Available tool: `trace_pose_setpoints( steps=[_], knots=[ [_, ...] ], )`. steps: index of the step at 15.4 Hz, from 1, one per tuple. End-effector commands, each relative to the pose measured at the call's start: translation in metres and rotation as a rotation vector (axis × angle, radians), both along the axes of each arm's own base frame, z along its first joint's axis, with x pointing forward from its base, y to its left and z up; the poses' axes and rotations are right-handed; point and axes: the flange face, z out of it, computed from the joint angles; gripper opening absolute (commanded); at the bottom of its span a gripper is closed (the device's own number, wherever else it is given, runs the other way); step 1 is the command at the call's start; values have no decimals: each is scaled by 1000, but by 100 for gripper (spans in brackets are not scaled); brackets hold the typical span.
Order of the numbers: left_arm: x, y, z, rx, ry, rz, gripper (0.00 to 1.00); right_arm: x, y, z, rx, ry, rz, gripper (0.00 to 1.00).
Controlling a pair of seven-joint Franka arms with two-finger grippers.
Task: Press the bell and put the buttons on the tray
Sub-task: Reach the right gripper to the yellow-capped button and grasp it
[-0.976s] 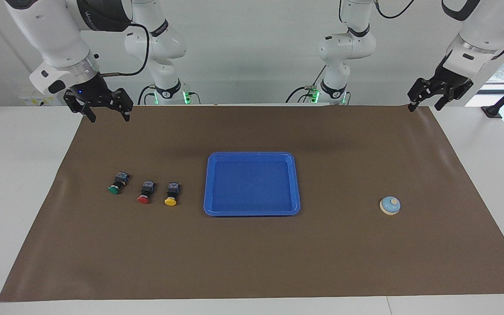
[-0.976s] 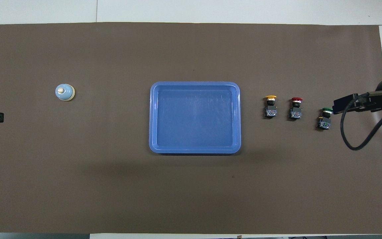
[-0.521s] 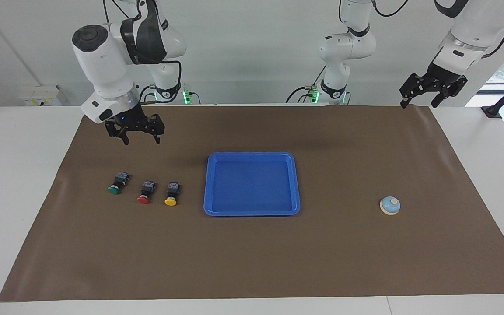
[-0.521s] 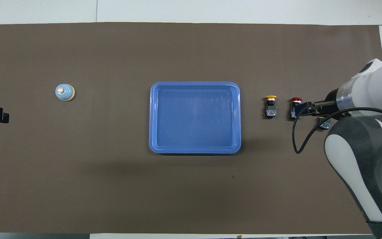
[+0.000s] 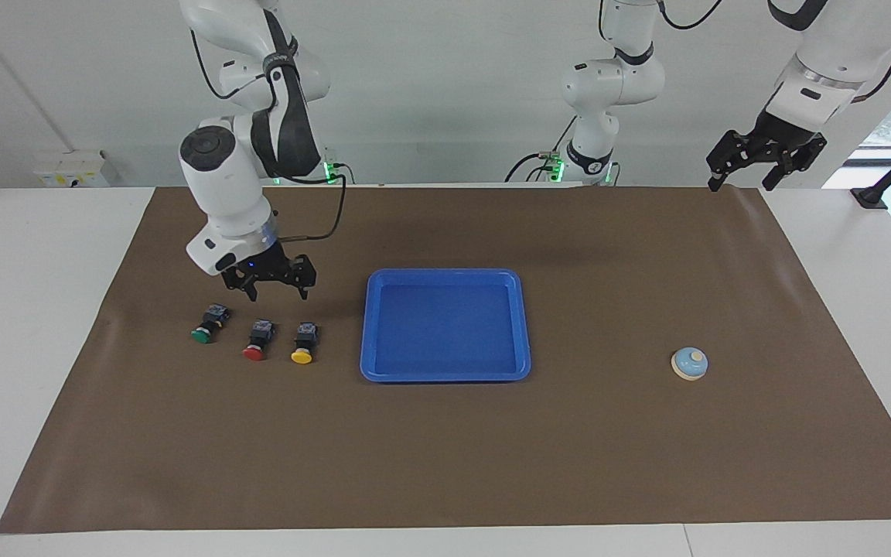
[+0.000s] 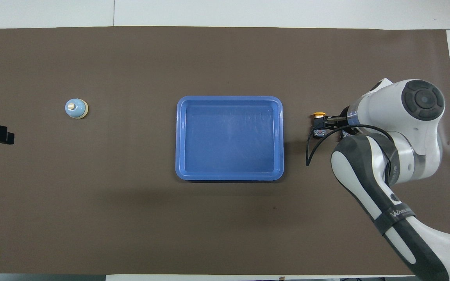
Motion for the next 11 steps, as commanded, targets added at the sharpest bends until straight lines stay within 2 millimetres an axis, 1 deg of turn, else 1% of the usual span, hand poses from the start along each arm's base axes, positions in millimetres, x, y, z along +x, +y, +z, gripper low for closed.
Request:
trace_pose_setpoints(
  steps=[1,2,3,5,7,8,11],
  knots=[
    [15,-1,9,27,19,0,100,4,8,-22,-5,-15,-23,100],
    [14,-7,10,26,19,-12,100,6,9,-29,-2,-19,-37,100],
    [14,-9,10,25,13,-15,100,5,15,-34,-2,-13,-40,100],
    [11,-6,13,19,7,-11,100,8,19,-47,0,-22,-40,100],
    [7,-5,13,17,16,-14,100,11,21,-65,2,-28,-40,100],
    [1,-4,19,15,9,-17,100,12,21,-67,2,-29,-39,100],
    [-1,-4,22,15,7,-17,100,13,16,-73,-1,-30,-45,100]
  ],
)
